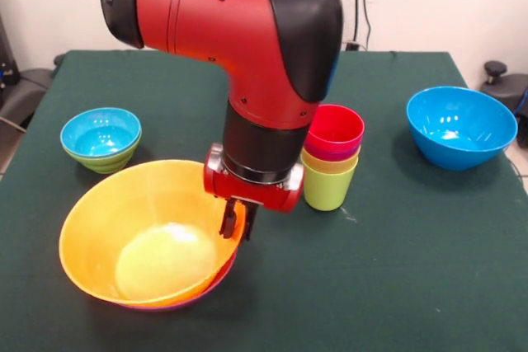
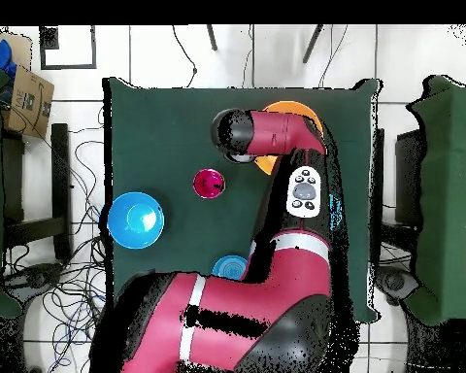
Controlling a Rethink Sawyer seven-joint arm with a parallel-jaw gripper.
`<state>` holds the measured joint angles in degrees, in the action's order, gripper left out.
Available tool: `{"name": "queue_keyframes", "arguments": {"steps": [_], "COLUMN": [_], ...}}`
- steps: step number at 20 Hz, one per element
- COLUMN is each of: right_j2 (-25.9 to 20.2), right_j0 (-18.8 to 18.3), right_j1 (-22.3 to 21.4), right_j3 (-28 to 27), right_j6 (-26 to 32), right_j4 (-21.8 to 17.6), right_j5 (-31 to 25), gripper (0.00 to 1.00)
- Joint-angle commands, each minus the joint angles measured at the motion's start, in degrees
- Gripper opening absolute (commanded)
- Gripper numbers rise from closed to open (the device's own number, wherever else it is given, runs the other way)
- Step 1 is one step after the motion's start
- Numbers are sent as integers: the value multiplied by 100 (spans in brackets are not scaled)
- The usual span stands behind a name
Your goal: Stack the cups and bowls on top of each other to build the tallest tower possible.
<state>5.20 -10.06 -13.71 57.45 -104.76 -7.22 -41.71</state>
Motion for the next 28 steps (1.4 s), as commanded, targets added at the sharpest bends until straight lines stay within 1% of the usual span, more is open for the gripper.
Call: {"name": "queue_keyframes", "arguments": {"steps": [1, 13, 19, 23, 28], "right_j2": [-294, -171, 0, 94, 210], "right_j0": [68, 125, 259, 306, 336], "right_j1": [46, 51, -238, -460, -883], "right_j3": [49, 13, 82, 122, 271], "right_j6": [-634, -708, -797, -721, -528], "right_j4": [76, 209, 276, 356, 409], "right_j5": [21, -180, -664, -1107, -1672], "gripper": [0, 0, 0, 0, 0]}}
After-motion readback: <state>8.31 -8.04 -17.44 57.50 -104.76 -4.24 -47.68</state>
